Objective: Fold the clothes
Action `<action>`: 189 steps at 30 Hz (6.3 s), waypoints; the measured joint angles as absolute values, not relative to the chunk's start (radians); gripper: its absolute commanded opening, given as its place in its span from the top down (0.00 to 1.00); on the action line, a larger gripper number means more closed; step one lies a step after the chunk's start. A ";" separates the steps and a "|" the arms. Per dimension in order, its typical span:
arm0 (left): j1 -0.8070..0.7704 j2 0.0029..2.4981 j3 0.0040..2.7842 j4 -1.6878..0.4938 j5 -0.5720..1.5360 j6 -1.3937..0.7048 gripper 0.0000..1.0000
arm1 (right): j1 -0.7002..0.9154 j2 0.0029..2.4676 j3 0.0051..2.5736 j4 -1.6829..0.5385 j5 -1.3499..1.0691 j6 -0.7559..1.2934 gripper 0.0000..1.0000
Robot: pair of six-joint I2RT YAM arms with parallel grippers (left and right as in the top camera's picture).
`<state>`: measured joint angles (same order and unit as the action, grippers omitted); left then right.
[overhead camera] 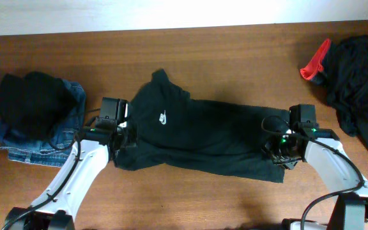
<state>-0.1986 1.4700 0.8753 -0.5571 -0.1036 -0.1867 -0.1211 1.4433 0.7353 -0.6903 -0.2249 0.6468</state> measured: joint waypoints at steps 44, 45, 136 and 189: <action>-0.200 2.072 1.551 -0.388 0.181 0.236 0.22 | -0.271 1.715 1.188 -0.761 -0.285 0.259 0.20; -0.200 2.085 1.552 -0.365 0.181 0.240 0.22 | -0.277 1.732 1.188 -0.754 -0.285 0.257 0.20; -0.210 2.022 1.648 -0.660 0.142 0.270 1.00 | -0.332 1.739 1.197 -0.835 -0.345 0.120 0.96; -0.200 2.012 1.650 -1.359 -0.054 0.152 0.67 | -0.273 1.729 1.196 -1.227 -0.075 0.289 0.52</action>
<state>-0.2001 2.0121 1.6497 -1.3590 -0.0536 0.1520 -0.2729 1.7287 1.1965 -1.2270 -0.0750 0.2886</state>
